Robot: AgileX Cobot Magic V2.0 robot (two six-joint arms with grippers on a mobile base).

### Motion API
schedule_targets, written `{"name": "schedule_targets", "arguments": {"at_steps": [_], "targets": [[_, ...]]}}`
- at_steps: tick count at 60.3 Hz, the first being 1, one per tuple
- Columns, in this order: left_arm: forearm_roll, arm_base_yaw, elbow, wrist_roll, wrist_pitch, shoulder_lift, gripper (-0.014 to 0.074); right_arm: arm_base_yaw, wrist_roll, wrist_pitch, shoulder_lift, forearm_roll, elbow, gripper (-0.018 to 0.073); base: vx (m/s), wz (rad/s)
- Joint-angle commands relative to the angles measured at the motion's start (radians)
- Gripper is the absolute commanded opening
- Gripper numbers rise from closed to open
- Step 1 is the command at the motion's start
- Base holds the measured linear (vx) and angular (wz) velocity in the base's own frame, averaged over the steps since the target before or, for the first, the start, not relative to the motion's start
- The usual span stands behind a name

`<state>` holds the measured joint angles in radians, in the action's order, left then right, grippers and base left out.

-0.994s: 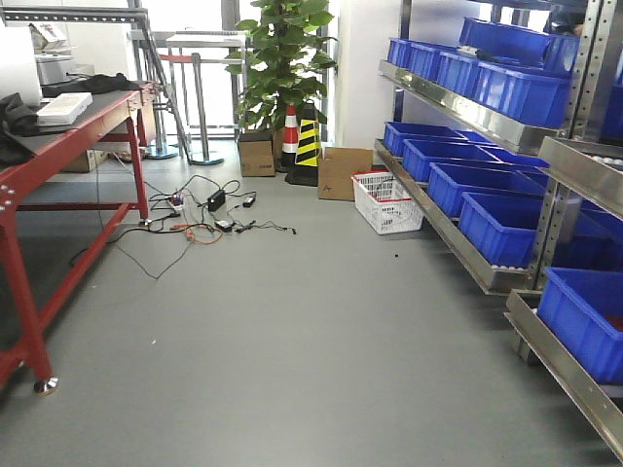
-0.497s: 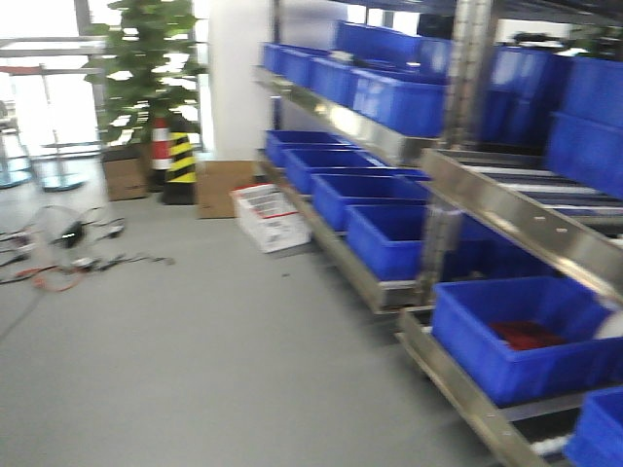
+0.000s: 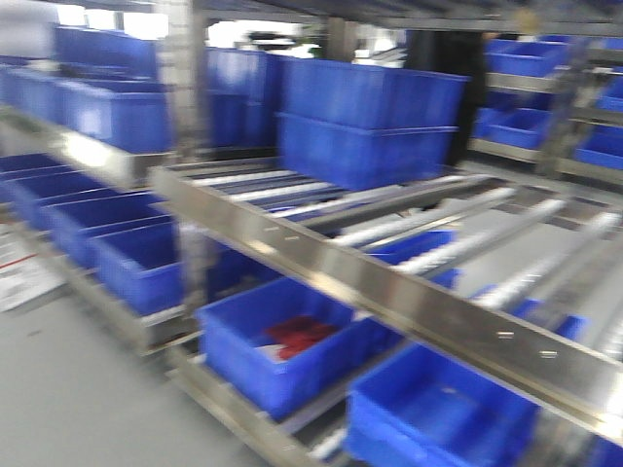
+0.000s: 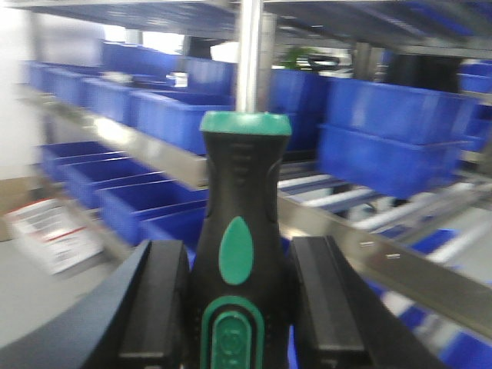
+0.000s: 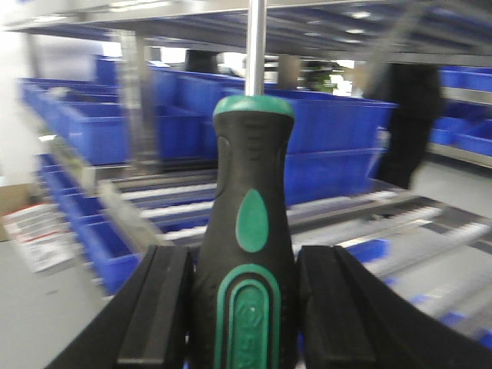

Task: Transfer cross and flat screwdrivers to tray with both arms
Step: 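Drive the base to the shelf holding both screwdrivers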

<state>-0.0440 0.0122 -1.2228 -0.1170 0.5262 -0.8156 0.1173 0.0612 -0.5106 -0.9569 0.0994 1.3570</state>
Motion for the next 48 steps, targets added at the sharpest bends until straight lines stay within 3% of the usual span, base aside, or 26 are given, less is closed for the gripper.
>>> {"name": "schedule_targets", "arguments": {"at_steps": [1, 48], "targets": [[0.006, -0.004, -0.031, -0.010, -0.094, 0.004, 0.0000, -0.001, 0.005, 0.098, 0.013, 0.000, 0.028, -0.0008, 0.20, -0.77], [0.006, -0.004, -0.031, -0.010, -0.094, 0.004, 0.0000, -0.001, 0.005, 0.098, 0.013, 0.000, 0.028, -0.0008, 0.18, -0.73]]}}
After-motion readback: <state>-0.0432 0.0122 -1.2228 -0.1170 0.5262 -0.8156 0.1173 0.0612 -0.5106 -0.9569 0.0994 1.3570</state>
